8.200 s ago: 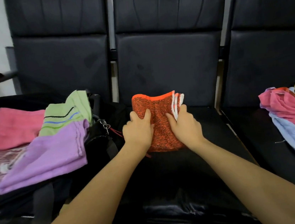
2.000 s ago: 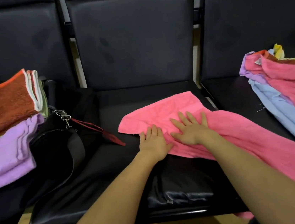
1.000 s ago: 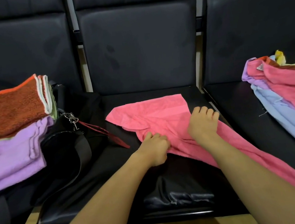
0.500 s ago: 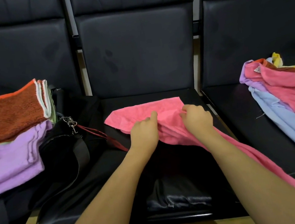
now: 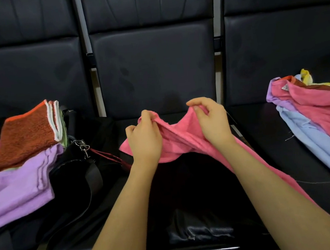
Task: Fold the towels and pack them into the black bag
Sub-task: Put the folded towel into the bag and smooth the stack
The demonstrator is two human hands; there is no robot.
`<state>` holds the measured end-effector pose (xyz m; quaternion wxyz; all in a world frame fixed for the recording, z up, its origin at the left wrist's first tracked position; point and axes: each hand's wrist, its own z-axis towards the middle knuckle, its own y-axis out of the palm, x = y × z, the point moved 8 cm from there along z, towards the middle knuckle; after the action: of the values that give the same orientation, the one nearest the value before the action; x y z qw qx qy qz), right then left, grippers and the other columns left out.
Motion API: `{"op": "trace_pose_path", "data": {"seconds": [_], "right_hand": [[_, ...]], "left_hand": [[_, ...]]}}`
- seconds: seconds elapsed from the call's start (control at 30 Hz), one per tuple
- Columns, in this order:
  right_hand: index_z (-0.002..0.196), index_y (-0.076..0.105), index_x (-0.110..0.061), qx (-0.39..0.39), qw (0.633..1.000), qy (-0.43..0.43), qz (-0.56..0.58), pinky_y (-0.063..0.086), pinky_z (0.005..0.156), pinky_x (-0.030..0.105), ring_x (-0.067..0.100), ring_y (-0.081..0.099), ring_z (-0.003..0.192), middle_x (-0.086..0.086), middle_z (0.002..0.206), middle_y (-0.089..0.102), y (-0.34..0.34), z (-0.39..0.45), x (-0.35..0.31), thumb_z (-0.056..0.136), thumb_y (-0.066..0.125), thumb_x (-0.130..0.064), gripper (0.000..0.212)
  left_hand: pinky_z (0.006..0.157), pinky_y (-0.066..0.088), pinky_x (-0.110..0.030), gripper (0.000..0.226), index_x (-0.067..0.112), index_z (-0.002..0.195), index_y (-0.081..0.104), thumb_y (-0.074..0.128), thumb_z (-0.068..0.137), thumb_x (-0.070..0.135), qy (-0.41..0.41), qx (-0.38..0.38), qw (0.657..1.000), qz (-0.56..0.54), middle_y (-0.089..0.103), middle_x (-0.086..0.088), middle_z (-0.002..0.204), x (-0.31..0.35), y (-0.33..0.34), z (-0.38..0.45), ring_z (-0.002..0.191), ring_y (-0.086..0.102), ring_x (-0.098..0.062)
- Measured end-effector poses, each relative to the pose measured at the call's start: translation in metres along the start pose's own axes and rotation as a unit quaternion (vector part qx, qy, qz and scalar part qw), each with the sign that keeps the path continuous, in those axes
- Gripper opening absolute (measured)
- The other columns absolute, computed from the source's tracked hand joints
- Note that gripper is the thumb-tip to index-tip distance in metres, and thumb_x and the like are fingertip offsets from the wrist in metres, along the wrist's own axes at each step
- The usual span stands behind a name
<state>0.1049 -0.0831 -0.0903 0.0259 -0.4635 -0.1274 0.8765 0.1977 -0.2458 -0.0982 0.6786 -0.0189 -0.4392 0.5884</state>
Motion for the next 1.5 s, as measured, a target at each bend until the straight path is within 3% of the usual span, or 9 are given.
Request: {"op": "trace_pose_path", "data": {"seconds": [0.1, 0.2, 0.27, 0.37, 0.53, 0.77, 0.93, 1.1, 1.5], "right_hand": [[0.102, 0.07, -0.025, -0.148, 0.983, 0.012, -0.111, 0.037, 0.102, 0.028, 0.007, 0.056, 0.107, -0.006, 0.111, 0.065, 0.022, -0.003, 0.001, 0.087, 0.062, -0.025, 0.016], [0.094, 0.07, -0.023, -0.248, 0.949, 0.016, -0.196, 0.022, 0.084, 0.022, 0.011, 0.056, 0.102, -0.006, 0.104, 0.066, 0.04, -0.016, 0.009, 0.086, 0.065, -0.033, 0.014], [0.09, 0.069, -0.016, -0.215, 0.961, 0.005, -0.174, 0.019, 0.075, 0.023, 0.012, 0.055, 0.098, -0.003, 0.098, 0.067, 0.04, -0.017, 0.004, 0.089, 0.062, -0.027, 0.013], [0.088, 0.069, -0.016, -0.141, 0.98, -0.01, -0.141, 0.026, 0.093, 0.033, 0.011, 0.054, 0.097, -0.003, 0.094, 0.065, 0.031, -0.011, -0.002, 0.089, 0.061, -0.025, 0.012], [0.083, 0.072, -0.021, -0.141, 0.972, -0.07, -0.172, 0.025, 0.093, 0.035, 0.011, 0.052, 0.096, -0.006, 0.088, 0.063, 0.038, -0.012, -0.012, 0.091, 0.061, -0.027, 0.014], [0.092, 0.071, -0.025, -0.174, 0.979, -0.044, -0.097, 0.036, 0.1, 0.032, 0.006, 0.055, 0.103, -0.01, 0.098, 0.063, 0.031, -0.021, -0.019, 0.086, 0.058, -0.013, 0.019], [0.112, 0.067, -0.009, -0.097, 0.989, -0.067, -0.093, 0.037, 0.095, 0.007, 0.002, 0.052, 0.106, 0.001, 0.114, 0.061, 0.004, -0.018, -0.038, 0.079, 0.04, 0.014, 0.049], [0.121, 0.062, -0.006, -0.035, 0.993, -0.087, -0.07, 0.026, 0.089, -0.005, -0.013, 0.042, 0.104, -0.004, 0.117, 0.056, -0.024, -0.006, -0.067, 0.084, 0.042, 0.015, 0.048], [0.131, 0.048, 0.004, 0.027, 0.977, -0.173, -0.122, 0.024, 0.101, 0.011, 0.027, 0.043, 0.123, 0.019, 0.125, 0.045, -0.067, 0.033, -0.164, 0.076, 0.036, 0.021, 0.059]], "left_hand": [[0.08, 0.049, -0.024, 0.021, 0.025, 0.089, 0.049, 0.047, 0.093, 0.005, -0.012, -0.024, 0.989, -0.147, 0.058, 0.019, 0.072, 0.004, 0.003, 0.001, 0.082, 0.061, -0.016], [0.07, 0.041, -0.002, 0.021, 0.021, 0.089, 0.056, 0.051, 0.092, 0.001, -0.039, -0.062, 0.976, -0.204, 0.062, 0.018, 0.08, 0.005, 0.009, 0.0, 0.079, 0.06, 0.005], [0.07, 0.043, -0.004, 0.019, 0.019, 0.09, 0.061, 0.051, 0.092, 0.002, -0.037, -0.077, 0.977, -0.197, 0.064, 0.015, 0.082, 0.004, 0.011, 0.0, 0.081, 0.061, 0.001], [0.071, 0.043, -0.01, 0.025, 0.019, 0.096, 0.066, 0.045, 0.093, 0.005, -0.048, -0.099, 0.977, -0.181, 0.064, 0.013, 0.083, 0.001, 0.014, 0.0, 0.083, 0.06, -0.005], [0.082, 0.049, -0.025, 0.026, 0.013, 0.093, 0.069, 0.047, 0.097, 0.026, -0.104, -0.152, 0.95, -0.251, 0.069, 0.002, 0.09, 0.003, 0.027, -0.006, 0.09, 0.062, -0.01], [0.078, 0.049, -0.013, 0.021, 0.012, 0.098, 0.072, 0.055, 0.09, 0.003, -0.15, -0.05, 0.95, -0.27, 0.07, 0.004, 0.093, 0.002, 0.009, -0.007, 0.089, 0.065, -0.006], [0.098, 0.046, -0.029, 0.03, 0.013, 0.112, 0.068, 0.05, 0.091, 0.004, -0.106, -0.016, 0.962, -0.251, 0.067, 0.0, 0.11, 0.021, -0.01, -0.005, 0.105, 0.061, -0.014], [0.095, 0.041, -0.021, 0.033, 0.011, 0.118, 0.065, 0.044, 0.093, 0.004, -0.063, 0.014, 0.971, -0.231, 0.062, 0.001, 0.112, 0.056, -0.036, 0.005, 0.107, 0.057, -0.013], [0.087, 0.03, -0.009, 0.041, 0.007, 0.132, 0.054, 0.04, 0.094, 0.0, 0.026, 0.05, 0.983, -0.173, 0.055, -0.01, 0.118, 0.12, -0.119, 0.069, 0.111, 0.053, -0.02]]}}
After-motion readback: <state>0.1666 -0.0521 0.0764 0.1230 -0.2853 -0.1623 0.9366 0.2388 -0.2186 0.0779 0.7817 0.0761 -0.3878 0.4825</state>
